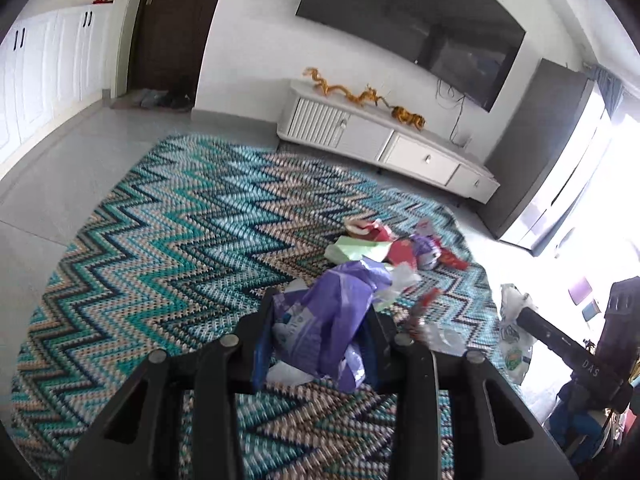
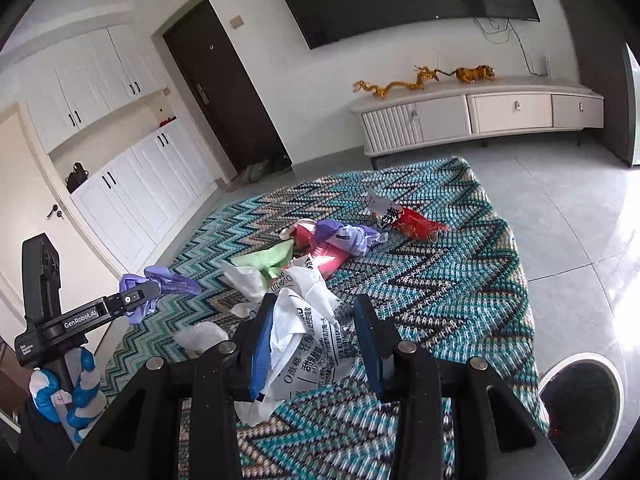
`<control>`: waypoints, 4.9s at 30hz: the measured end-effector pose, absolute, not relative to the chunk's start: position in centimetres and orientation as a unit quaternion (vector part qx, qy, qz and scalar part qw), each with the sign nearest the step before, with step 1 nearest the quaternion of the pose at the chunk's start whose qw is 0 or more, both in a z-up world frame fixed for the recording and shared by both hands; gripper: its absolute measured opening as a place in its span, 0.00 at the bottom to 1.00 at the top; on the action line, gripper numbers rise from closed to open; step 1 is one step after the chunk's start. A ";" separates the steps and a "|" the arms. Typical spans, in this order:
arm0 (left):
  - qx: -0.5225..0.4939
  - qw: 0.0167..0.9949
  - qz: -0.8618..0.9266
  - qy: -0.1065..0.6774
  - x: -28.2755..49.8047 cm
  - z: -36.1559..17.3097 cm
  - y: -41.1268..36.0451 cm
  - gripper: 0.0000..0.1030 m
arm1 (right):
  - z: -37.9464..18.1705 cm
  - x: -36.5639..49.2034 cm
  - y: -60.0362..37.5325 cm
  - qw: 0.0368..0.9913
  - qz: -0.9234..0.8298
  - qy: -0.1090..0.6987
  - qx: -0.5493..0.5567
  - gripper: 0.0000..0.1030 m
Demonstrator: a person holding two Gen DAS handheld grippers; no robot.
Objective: Collect trash
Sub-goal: 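Grasp the purple bag with the left gripper while the right grasps the white printed plastic bag, then carry the purple and white bags over to the trash bin, then open both grippers above the bin to drop the bags, then move both grippers back to the remaining trash on the rug, then grasp the white plastic bag with the left gripper while the right grasps the clear plastic with red wrapper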
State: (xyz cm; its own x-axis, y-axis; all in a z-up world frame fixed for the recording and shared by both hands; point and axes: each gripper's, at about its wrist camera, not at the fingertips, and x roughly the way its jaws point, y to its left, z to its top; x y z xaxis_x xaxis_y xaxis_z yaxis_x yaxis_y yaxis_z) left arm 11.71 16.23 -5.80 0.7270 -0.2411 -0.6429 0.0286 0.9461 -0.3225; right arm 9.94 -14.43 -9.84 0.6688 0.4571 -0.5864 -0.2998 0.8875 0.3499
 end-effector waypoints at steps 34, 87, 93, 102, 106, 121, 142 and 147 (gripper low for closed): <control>-0.028 0.928 -0.191 0.318 2.7 2.4 0.5 0.34 | -4.5 -7.8 -29.8 0.945 0.096 0.234 0.209 0.35; 0.039 0.807 -0.339 0.482 11.8 -10.3 -21.8 0.52 | -13.6 -1.3 -44.2 0.882 -0.137 0.323 0.313 0.60; 0.012 0.804 -0.334 0.491 9.1 -10.1 -18.3 0.52 | -12.6 -1.6 -41.9 0.887 -0.125 0.324 0.304 0.60; -0.003 0.837 -0.270 0.475 4.9 -9.8 -8.8 0.52 | -12.5 -1.0 -34.3 0.896 -0.061 0.352 0.264 0.62; -0.025 0.854 -0.225 0.468 3.8 -9.7 -3.6 0.52 | -12.2 -0.4 -29.7 0.901 -0.019 0.364 0.236 0.62; -0.069 0.906 -0.116 0.401 -0.6 -6.9 6.9 0.52 | -8.9 -2.0 -17.6 0.918 0.096 0.361 0.136 0.63; -0.110 0.879 -0.097 0.454 5.4 -9.2 11.4 0.52 | -9.3 -0.3 -15.5 0.916 0.128 0.369 0.090 0.63; -0.107 0.869 -0.084 0.476 8.8 -11.0 10.6 0.52 | -10.2 1.8 -15.5 0.910 0.130 0.384 0.087 0.63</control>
